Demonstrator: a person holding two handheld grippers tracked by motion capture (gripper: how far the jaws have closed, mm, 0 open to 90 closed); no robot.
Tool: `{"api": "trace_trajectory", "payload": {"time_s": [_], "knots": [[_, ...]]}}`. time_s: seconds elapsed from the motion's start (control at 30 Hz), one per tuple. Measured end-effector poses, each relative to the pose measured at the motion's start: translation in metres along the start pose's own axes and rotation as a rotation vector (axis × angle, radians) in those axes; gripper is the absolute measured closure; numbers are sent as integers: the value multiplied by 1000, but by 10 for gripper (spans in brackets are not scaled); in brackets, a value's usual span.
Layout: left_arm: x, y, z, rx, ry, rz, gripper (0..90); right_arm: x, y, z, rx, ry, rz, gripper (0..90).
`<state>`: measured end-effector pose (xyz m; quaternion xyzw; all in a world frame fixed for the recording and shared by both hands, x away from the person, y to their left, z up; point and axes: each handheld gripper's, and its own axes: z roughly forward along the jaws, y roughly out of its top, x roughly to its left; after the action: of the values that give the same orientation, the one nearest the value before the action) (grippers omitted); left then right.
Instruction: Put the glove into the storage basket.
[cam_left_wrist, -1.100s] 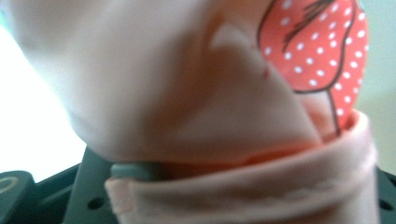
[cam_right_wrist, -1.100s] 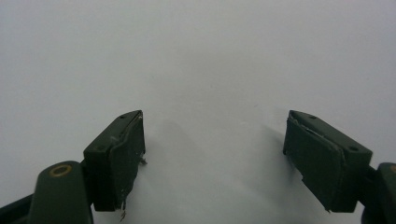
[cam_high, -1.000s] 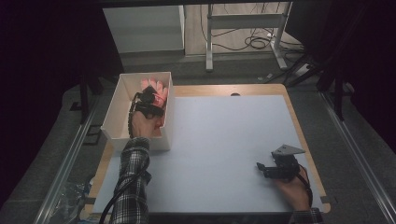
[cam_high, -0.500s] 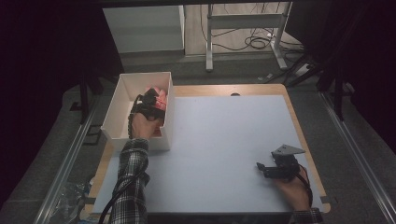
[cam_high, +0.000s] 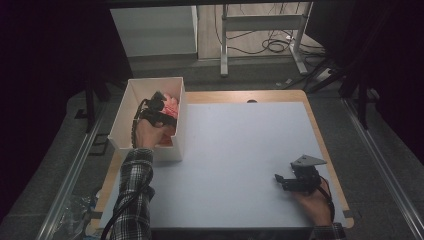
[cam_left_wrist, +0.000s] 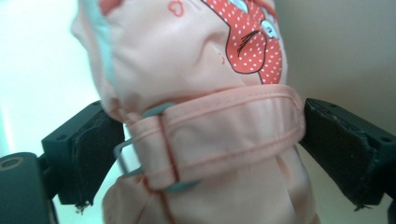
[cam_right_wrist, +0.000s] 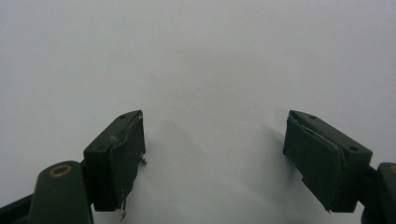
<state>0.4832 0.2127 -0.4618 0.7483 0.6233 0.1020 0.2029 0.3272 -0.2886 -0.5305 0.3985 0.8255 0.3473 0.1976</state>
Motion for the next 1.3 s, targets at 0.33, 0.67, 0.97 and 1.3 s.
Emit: {"api": "trace_trajectory", "payload": {"time_s": [0.33,0.67,0.97,1.3], "knots": [[1,-6,-20,-69,-2,12,123,0,0,0,0,0,0,212],[-1,-10,-35,-124,6,39,108,0,0,0,0,0,0,212],[-2,-19,-54,-180,24,71,64,0,0,0,-1,-1,-1,212],[1,-45,-74,-238,3,77,30,0,0,0,-1,-2,-2,212]]}}
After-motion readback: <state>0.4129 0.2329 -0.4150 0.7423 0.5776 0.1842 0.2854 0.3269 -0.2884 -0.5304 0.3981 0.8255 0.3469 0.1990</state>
